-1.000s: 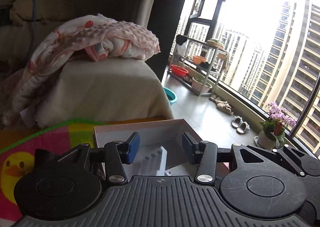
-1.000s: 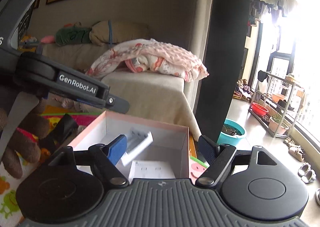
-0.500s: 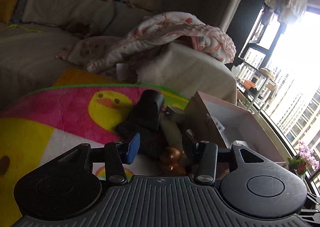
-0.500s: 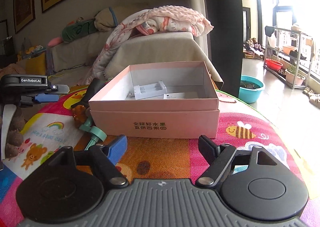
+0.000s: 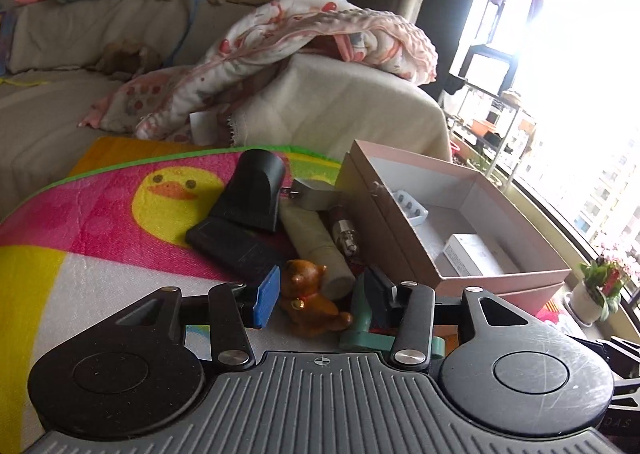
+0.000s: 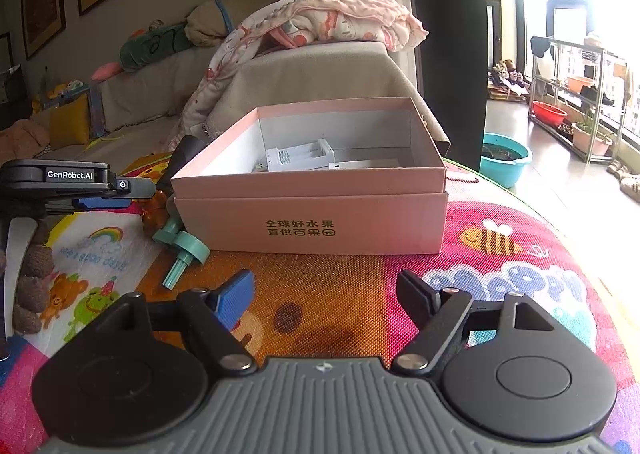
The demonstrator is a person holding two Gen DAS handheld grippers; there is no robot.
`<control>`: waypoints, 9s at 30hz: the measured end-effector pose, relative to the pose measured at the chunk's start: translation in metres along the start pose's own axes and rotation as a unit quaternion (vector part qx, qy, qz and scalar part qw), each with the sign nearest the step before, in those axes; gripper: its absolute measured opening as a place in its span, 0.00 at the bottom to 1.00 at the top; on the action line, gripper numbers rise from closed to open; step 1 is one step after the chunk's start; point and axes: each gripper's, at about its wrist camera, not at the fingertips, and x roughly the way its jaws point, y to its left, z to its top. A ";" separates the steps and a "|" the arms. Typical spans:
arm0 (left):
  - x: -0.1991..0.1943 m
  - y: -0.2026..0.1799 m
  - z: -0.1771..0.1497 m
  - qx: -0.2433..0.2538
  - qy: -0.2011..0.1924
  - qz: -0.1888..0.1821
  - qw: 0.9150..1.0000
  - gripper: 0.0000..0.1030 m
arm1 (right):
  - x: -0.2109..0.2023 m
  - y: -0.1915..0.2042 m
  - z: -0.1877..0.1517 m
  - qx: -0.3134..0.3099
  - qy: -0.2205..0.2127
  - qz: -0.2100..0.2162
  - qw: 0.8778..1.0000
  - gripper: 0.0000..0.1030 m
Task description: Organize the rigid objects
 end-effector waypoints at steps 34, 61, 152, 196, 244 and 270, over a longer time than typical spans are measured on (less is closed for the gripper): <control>0.004 0.014 0.002 -0.029 0.029 -0.001 0.999 0.38 | 0.011 0.054 0.014 -0.129 0.099 0.085 0.983 0.27; -0.025 0.002 -0.028 0.068 0.125 -0.067 0.988 0.31 | -0.005 -0.002 -0.006 -0.100 0.064 -0.006 0.993 0.59; 0.035 -0.086 0.047 0.120 0.005 -0.100 0.988 0.33 | 0.055 -0.022 0.163 -0.001 -0.014 -0.012 1.000 0.67; -0.028 0.120 0.011 -0.170 -0.120 0.068 0.976 0.33 | 0.228 0.197 0.165 -0.052 0.187 0.017 0.981 0.70; 0.010 0.050 0.000 0.098 0.109 -0.083 0.986 0.31 | 0.010 0.004 0.003 0.010 0.087 0.092 0.992 0.64; 0.008 -0.007 -0.031 0.165 0.075 -0.001 0.983 0.46 | 0.035 0.048 0.020 0.017 0.098 0.059 0.993 0.92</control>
